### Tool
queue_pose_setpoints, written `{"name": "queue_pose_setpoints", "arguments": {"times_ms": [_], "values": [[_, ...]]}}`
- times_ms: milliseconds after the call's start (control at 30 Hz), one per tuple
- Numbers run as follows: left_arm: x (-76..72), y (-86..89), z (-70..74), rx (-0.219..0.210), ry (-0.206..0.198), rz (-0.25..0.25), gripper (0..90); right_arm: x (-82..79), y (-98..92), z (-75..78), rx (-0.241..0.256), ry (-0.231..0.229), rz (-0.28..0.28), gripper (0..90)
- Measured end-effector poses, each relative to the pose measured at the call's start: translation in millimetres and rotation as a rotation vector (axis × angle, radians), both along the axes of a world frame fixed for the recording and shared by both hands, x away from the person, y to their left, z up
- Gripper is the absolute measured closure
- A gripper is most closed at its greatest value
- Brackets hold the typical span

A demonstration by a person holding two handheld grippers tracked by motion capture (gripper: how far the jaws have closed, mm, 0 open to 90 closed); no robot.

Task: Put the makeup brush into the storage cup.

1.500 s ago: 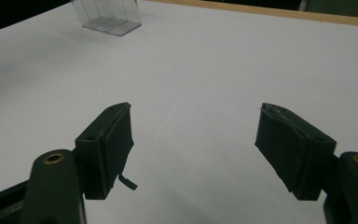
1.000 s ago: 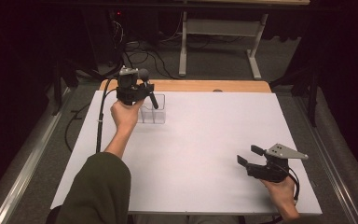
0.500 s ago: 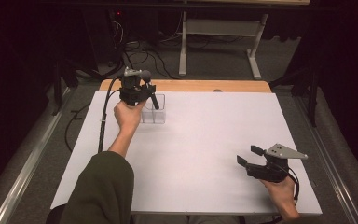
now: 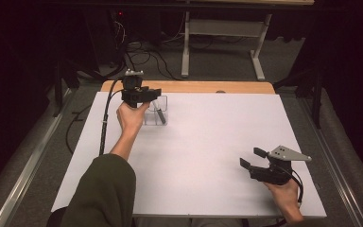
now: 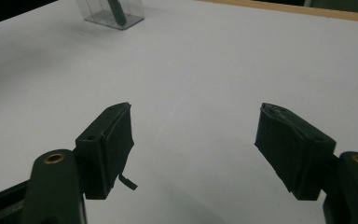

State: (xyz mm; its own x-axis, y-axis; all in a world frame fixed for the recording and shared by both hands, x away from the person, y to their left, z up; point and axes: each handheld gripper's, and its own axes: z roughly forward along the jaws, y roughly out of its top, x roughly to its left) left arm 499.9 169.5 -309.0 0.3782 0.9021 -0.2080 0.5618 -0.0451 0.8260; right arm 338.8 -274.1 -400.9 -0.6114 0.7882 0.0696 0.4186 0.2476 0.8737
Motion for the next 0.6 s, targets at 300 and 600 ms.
{"name": "queue_pose_setpoints", "arguments": {"times_ms": [300,600], "values": [[-11.3,2.2,5.4,0.045,-0.024,0.001,33.7,-1.7,0.9,1.2,0.003,-0.011,-0.008,29.4],[-24.1,10.0,7.4,0.032,-0.034,-0.009,31.7,-2.1,1.5,1.4,-0.003,-0.014,-0.010,29.4]]}}
